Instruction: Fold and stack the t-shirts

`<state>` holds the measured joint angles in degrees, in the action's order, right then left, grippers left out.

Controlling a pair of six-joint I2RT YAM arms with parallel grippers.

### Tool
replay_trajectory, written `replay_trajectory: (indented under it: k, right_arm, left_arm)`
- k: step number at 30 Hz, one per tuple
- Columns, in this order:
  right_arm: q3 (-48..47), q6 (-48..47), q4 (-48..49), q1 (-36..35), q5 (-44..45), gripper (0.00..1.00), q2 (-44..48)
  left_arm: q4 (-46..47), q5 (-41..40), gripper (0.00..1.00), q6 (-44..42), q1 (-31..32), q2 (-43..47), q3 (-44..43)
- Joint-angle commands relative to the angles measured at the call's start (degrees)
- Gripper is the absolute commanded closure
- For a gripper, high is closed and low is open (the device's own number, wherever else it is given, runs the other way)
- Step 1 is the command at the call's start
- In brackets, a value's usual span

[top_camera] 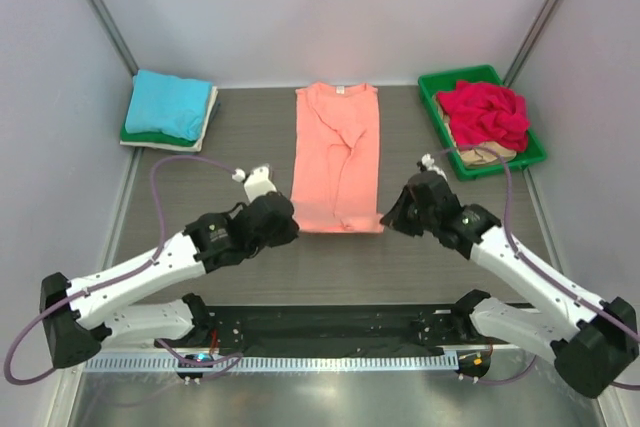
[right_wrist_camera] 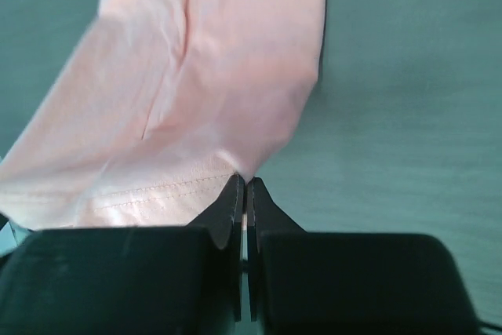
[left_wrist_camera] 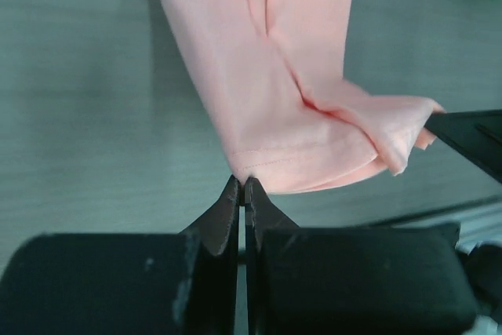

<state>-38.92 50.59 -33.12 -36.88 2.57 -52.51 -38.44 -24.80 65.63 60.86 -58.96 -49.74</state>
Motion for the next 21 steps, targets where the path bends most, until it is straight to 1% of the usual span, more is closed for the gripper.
replay_trajectory:
  k: [1,3,4,5,6,7,8,10,11,12,14,15,16,17,18,19,21]
  right_arm:
    - [-9.32,-9.6,2.45,6.28,-1.16,0.99,-7.15]
    - [-14.84,-11.47,2.8,8.13,-0.64,0.99,-11.45]
    - [-16.44,-12.87,3.41,9.71,-1.24,0.99,-15.74]
    - [-18.02,-13.4,4.55,10.51,-1.6,0.99,-17.78]
    - [-20.91,-13.67,5.08,11.21,-1.78,0.99,-19.72]
    - [-22.42,-14.28,5.61,12.52,-3.78,0.99,-23.91]
    - [-25.13,-14.55,6.57,13.15,-3.97,0.99,-25.69]
    - [-27.87,-14.9,7.11,14.2,-4.15,0.99,-29.56]
    - [-30.23,-15.17,7.72,15.16,-4.24,0.99,-32.88]
    - [-31.38,-15.34,7.9,15.61,-4.24,0.99,-34.31]
    - [-34.45,-15.52,8.07,16.84,-4.5,0.99,-38.25]
    - [-35.26,-15.61,8.25,17.19,-4.41,0.99,-39.24]
    - [-36.05,-15.69,8.16,17.54,-4.33,0.99,-40.46]
    - [-37.36,-15.96,8.25,18.16,-4.41,0.99,-42.3]
    - [-37.98,-16.13,8.34,18.42,-4.24,0.99,-43.45]
    - [-38.6,-16.31,8.43,18.6,-4.06,0.99,-44.34]
    - [-40.27,-16.75,8.34,19.39,-3.63,0.99,-46.97]
  left_arm:
    - [-3.14,-5.27,1.0,-10.94,-7.04,-2.73,-7.21]
    - [-0.33,-0.1,1.0,-17.68,-11.53,-5.89,-10.72]
    - [1.5,1.75,1.0,-19.9,-15.99,-7.21,-11.69]
    - [2.39,5.16,1.0,-21.66,-18.21,-9.83,-12.74]
    - [3.18,6.5,1.0,-24.38,-20.15,-11.51,-14.58]
    - [5.02,8.17,1.0,-25.88,-23.73,-13.18,-15.82]
    - [5.82,10.45,1.0,-27.03,-25.25,-16.68,-16.96]
    - [6.44,12.74,1.0,-29.57,-29.28,-20.48,-21.7]
    - [6.88,15.28,1.0,-30.63,-30.53,-24.58,-23.29]
    - [7.14,16.17,1.0,-31.25,-31.58,-26.45,-26.87]
    - [7.67,19.15,1.0,-32.75,-34.48,-30.58,-30.31]
    - [7.76,21.17,1.0,-33.02,-35.19,-34.6,-31.81]
    - [7.76,22.41,1.0,-33.37,-36.68,-36.47,-35.13]
    - [7.67,23.64,1.0,-33.63,-37.21,-38.14,-36.56]
    - [7.5,26.0,1.0,-33.98,-38.09,-41.81,-37.88]
    - [7.15,26.37,1.0,-34.16,-38.36,-43.33,-40.76]
    - [6.88,28.3,1.0,-34.42,-39.23,-47.71,-43.15]
